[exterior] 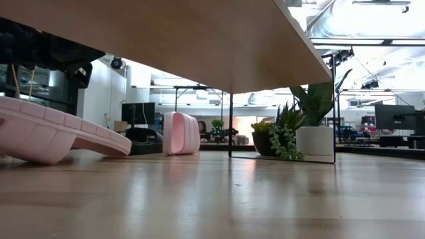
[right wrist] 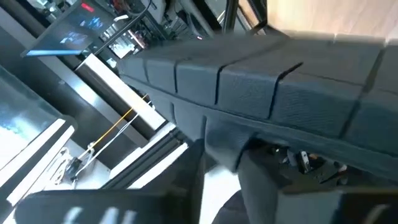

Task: Pick and place slides into the shelf
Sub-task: Put the bottom black slide on the shelf

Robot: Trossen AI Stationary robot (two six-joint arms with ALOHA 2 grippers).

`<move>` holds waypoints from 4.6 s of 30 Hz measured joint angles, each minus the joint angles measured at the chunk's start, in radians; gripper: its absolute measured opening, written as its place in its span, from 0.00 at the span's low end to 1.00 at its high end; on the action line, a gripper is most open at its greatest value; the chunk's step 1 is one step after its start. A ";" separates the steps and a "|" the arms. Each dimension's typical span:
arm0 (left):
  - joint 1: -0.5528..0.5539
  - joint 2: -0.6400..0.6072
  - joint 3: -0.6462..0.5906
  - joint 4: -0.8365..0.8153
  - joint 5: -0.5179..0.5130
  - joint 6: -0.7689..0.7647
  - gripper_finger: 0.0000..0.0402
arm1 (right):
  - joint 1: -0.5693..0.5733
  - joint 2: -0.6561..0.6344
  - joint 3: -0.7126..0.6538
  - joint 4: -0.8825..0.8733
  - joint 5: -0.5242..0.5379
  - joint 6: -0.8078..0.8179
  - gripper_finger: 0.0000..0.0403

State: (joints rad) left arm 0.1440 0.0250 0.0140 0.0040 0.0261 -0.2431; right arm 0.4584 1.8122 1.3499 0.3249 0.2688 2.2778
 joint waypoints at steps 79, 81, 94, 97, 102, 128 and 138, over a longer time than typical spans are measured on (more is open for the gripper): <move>0.000 0.041 0.173 -0.060 0.157 -1.303 0.00 | -0.130 0.020 0.632 -1.451 0.091 -1.718 0.19; -0.001 0.094 0.265 -0.250 0.167 -1.235 0.00 | -0.117 0.020 0.632 -1.450 0.094 -1.718 0.19; 0.000 0.488 0.518 -0.511 0.278 -0.941 0.27 | -0.090 0.020 0.631 -1.451 0.098 -1.702 0.19; 0.000 0.579 0.518 -0.509 0.308 -0.931 0.44 | -0.089 0.020 0.631 -1.451 0.098 -1.692 0.19; 0.000 0.702 0.518 -0.458 0.354 -0.888 0.64 | -0.068 0.020 0.631 -1.452 0.119 -1.684 0.19; 0.000 0.882 0.518 -0.179 0.419 -0.834 0.31 | -0.030 0.020 0.631 -1.499 0.199 -1.628 0.19; 0.000 0.882 0.518 -0.189 0.430 -0.839 0.05 | -0.030 0.020 0.631 -1.508 0.200 -1.631 0.19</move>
State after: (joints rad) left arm 0.1440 0.9070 0.5320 -0.1848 0.4562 -1.0818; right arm 0.4286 1.8320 1.9812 -1.1831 0.4686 0.6472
